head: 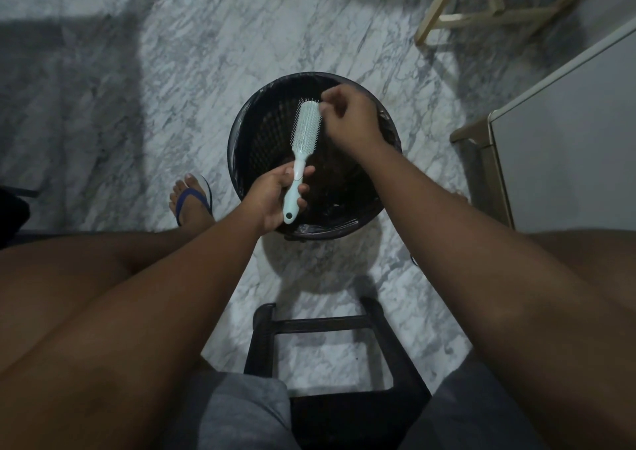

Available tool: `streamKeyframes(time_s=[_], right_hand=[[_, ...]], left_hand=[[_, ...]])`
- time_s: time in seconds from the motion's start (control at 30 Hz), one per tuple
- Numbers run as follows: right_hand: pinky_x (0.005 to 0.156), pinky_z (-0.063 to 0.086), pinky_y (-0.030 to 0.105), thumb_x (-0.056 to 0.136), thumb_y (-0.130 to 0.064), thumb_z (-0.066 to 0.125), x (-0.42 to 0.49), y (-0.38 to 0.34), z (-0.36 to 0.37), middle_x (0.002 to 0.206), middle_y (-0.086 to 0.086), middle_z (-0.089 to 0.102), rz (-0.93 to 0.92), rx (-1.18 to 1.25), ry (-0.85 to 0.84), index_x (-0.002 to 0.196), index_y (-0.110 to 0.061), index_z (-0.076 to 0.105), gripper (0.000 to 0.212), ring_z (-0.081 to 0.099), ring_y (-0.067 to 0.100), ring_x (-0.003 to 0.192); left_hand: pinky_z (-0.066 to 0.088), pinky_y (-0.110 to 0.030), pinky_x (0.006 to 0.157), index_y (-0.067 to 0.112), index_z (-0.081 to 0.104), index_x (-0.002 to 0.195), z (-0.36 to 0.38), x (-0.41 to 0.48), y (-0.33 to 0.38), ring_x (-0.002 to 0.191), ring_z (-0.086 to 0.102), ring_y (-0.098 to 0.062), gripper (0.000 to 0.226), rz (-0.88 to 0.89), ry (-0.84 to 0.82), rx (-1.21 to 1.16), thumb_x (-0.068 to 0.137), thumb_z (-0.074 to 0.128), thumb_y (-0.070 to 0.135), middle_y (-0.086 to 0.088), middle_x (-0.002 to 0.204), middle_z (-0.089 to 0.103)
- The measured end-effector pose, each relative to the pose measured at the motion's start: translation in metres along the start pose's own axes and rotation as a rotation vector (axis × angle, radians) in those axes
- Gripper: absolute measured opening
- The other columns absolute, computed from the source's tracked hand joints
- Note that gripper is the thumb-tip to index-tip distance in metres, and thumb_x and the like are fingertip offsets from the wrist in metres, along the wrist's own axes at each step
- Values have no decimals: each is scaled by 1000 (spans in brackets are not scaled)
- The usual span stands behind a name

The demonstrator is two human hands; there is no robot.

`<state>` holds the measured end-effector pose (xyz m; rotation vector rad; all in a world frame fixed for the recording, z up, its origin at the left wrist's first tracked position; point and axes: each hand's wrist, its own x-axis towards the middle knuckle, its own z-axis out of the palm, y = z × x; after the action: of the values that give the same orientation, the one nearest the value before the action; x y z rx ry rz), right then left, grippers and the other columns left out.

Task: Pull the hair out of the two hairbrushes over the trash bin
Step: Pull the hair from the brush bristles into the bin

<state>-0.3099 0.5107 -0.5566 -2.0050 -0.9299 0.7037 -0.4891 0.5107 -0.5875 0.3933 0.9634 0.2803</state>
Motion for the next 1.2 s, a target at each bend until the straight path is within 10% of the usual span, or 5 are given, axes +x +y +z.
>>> streamKeyframes(time_s=[0.17, 0.53, 0.93, 1.03, 1.2], right_hand=[[73, 51, 15, 65, -39, 89, -12, 6, 7, 101, 2, 60, -99, -210, -207, 102, -20, 75, 43, 60, 8, 80], [76, 56, 35, 88, -28, 69, -16, -5, 9, 94, 6, 72, -231, -471, -165, 94, -19, 77, 14, 68, 21, 86], [76, 59, 32, 89, -1, 55, 5, 1, -13, 81, 14, 73, 52, -18, 92, 85, -1, 72, 17, 66, 15, 69], [94, 48, 23, 87, -1, 60, -4, 24, -9, 105, 12, 74, 241, -336, -143, 102, -5, 74, 21, 68, 21, 100], [95, 54, 29, 80, -1, 72, -6, 20, -2, 134, 4, 56, 164, -36, -200, 148, -20, 39, 78, 66, 14, 93]], left_hand=[[45, -23, 50, 12, 53, 131, 0, 0, 0, 72, 54, -11, 36, -36, -101, -121, 99, 37, 9, -3, 115, 64], [44, -21, 51, 7, 47, 139, 7, 8, 4, 71, 53, -10, 42, -16, -164, -106, 98, 37, 6, -3, 106, 60], [41, -19, 50, 10, 52, 130, 8, 2, 6, 64, 52, -9, 36, 38, -79, -201, 100, 33, 5, -4, 118, 64], [41, -20, 51, 10, 53, 130, 7, 0, 8, 65, 52, -9, 36, 30, -88, -180, 100, 34, 6, -4, 118, 65], [42, -20, 50, 9, 50, 134, 4, -1, 9, 65, 52, -8, 38, -6, -125, -120, 100, 34, 6, -2, 117, 65]])
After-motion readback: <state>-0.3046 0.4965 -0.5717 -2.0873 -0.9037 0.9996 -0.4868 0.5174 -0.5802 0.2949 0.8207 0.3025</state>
